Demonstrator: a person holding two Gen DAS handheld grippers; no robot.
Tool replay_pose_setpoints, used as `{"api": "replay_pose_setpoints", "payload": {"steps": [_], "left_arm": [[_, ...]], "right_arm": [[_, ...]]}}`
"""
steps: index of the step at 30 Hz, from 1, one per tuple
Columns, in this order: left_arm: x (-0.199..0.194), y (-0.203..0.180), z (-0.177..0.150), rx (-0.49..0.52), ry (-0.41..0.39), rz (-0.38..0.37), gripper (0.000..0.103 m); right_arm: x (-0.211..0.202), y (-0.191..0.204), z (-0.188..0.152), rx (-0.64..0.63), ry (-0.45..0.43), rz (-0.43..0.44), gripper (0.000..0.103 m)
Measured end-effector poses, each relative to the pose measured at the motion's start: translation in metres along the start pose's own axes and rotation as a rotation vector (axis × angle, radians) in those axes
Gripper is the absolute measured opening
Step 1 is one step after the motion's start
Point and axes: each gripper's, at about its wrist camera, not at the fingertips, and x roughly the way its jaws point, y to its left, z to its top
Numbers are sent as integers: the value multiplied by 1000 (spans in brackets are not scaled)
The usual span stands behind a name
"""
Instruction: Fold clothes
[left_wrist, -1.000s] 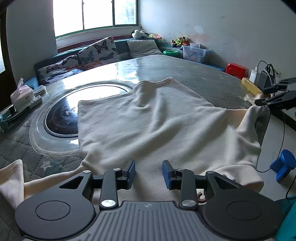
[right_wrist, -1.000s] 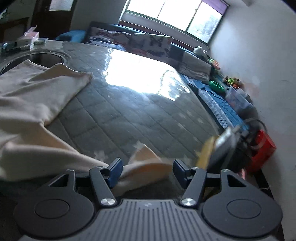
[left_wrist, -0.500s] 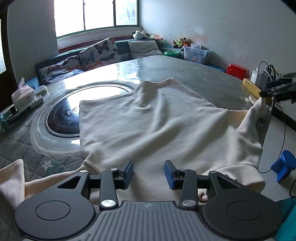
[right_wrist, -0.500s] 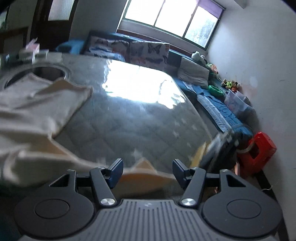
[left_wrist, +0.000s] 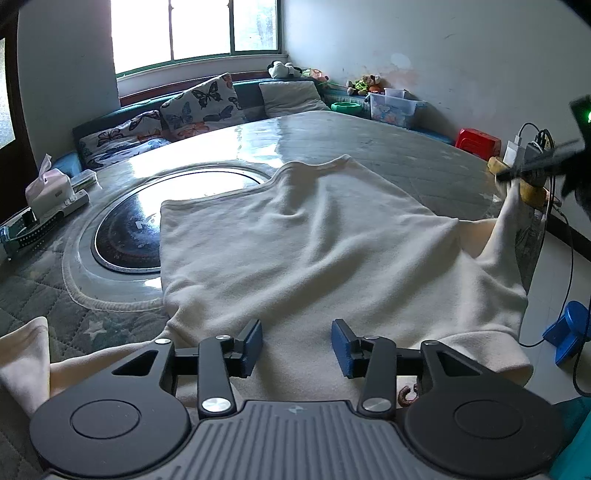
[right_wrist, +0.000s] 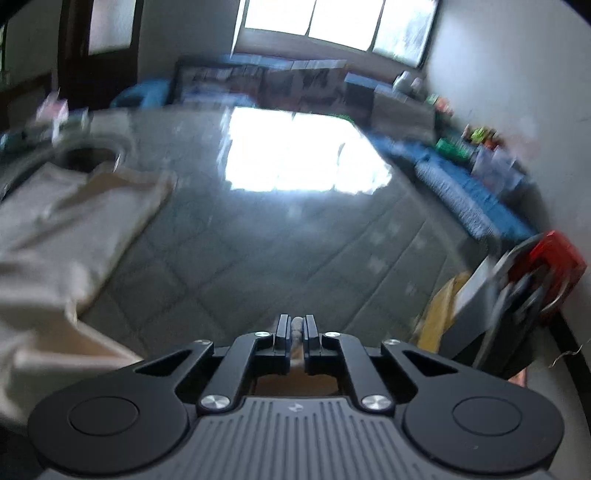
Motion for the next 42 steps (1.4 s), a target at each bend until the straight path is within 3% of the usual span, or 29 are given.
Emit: {"api": "replay_pose_setpoints", "payload": {"steps": [5,9,15,18,23,28,36,42], "left_arm": [[0,0,-1,-2,-3,4,46],[-1,1,-1,-7,-3,12,47],[1,4,0,-14,2,22,50],[2,5,3,-21,8,31,52],[5,6,7,-33,19,46,53],[8,9,13,-49,28,61,54],[28,28,39,-123,32,103,54],[48,55,55,-211,51,210,54]], "right_arm": [[-25,-16,18,71,-161,-78,5],[-23,-25,26,87,-198,-97,18],[-7,-4,8,1,-88,6,24],[10,9,-1,-18,-31,64,36],[42,24,-6,-44,22,95,38],[43,16,-8,-19,44,58,45],[32,11,-9,-41,77,-7,46],[24,27,7,-38,28,103,46]]}}
